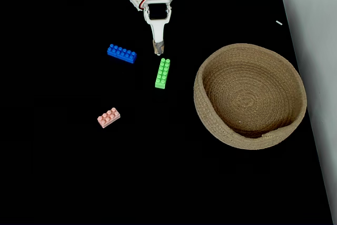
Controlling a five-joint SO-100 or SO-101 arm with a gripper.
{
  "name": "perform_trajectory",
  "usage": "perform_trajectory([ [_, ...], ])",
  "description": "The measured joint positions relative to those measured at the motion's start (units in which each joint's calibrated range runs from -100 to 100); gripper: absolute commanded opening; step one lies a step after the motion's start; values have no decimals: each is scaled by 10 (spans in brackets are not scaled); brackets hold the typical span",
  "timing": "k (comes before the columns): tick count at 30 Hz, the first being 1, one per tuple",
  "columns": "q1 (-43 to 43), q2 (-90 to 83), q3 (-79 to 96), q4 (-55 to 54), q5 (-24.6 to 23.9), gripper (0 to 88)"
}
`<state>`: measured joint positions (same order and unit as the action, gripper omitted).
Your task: Place the lego blocks in the tray
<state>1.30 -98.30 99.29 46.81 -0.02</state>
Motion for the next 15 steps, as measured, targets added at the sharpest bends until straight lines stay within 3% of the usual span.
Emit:
perform_trajectory([
  [15, 10, 0, 0, 0, -13, 14],
])
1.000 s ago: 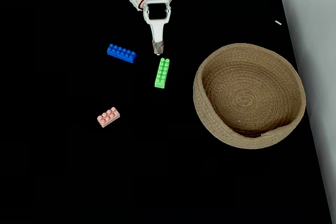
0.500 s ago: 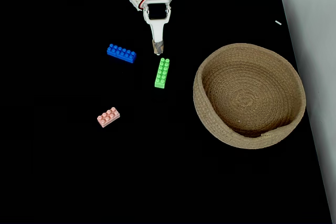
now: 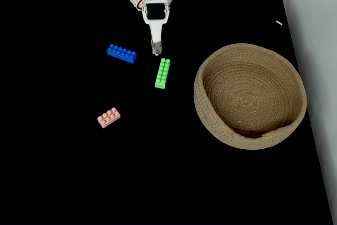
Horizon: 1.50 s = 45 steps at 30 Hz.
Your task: Place the lego blocks in the tray
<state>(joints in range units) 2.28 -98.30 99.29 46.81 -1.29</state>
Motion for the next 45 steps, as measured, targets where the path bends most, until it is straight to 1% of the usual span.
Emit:
perform_trajectory([
  [2, -3, 0, 0, 0, -9, 32],
  [5, -8, 8, 0, -11, -17, 103],
  [9, -4, 63, 0, -81, -37, 177],
  [13, 12, 135, -34, -132, -62, 219],
  [15, 20, 167, -53, -135, -71, 234],
  [17, 30, 195, -80, -122, -70, 255],
  [19, 35, 223, -121, -95, -54, 335],
  [20, 36, 239, -144, -83, -40, 333],
  [22, 41, 275, -186, -68, -8, 287],
  [26, 57, 369, -264, -47, 54, 164],
  [27, 62, 394, -284, -40, 65, 149],
  [29, 70, 446, -320, -24, 86, 146],
  [34, 86, 556, -380, -14, 152, 194],
  [37, 90, 619, -420, -14, 173, 307],
  [38, 90, 636, -428, -14, 179, 331],
  [45, 87, 669, -435, -14, 207, 336],
])
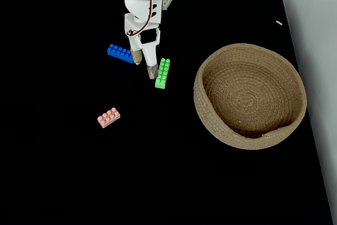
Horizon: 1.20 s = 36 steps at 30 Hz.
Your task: Place the lego blocks in the tray
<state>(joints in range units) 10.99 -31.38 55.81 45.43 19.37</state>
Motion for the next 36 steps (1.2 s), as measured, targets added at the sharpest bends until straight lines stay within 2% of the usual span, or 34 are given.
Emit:
perform_trajectory([
  [8, -17, 105, -34, 5, 19, 354],
  [17, -38, 118, -35, 5, 22, 384],
  [28, -83, 154, -49, -2, 14, 339],
  [31, -94, 170, -59, -11, 1, 287],
  [32, -96, 174, -61, -15, -2, 235],
  [35, -99, 177, -63, -31, -14, 3],
  [36, -99, 177, -63, -37, -20, 3],
])
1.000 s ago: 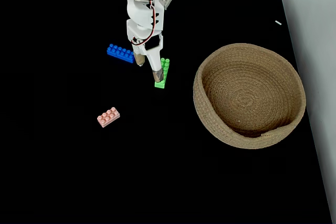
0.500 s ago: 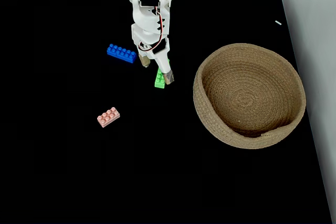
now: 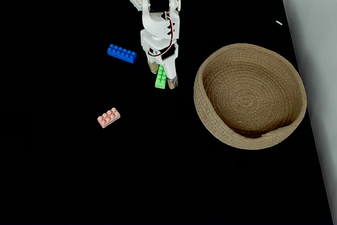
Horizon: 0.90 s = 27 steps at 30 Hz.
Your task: Place the lego blocks in the tray
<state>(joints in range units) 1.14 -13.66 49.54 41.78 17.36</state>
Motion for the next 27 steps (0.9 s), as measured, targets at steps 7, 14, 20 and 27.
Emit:
perform_trajectory([
  [7, 8, 0, 0, -11, -20, 0],
  [14, 28, -10, -34, 30, -36, 0],
  [20, 32, -57, -220, 205, -100, 1],
  [27, -10, -92, -426, 224, -246, 3],
])
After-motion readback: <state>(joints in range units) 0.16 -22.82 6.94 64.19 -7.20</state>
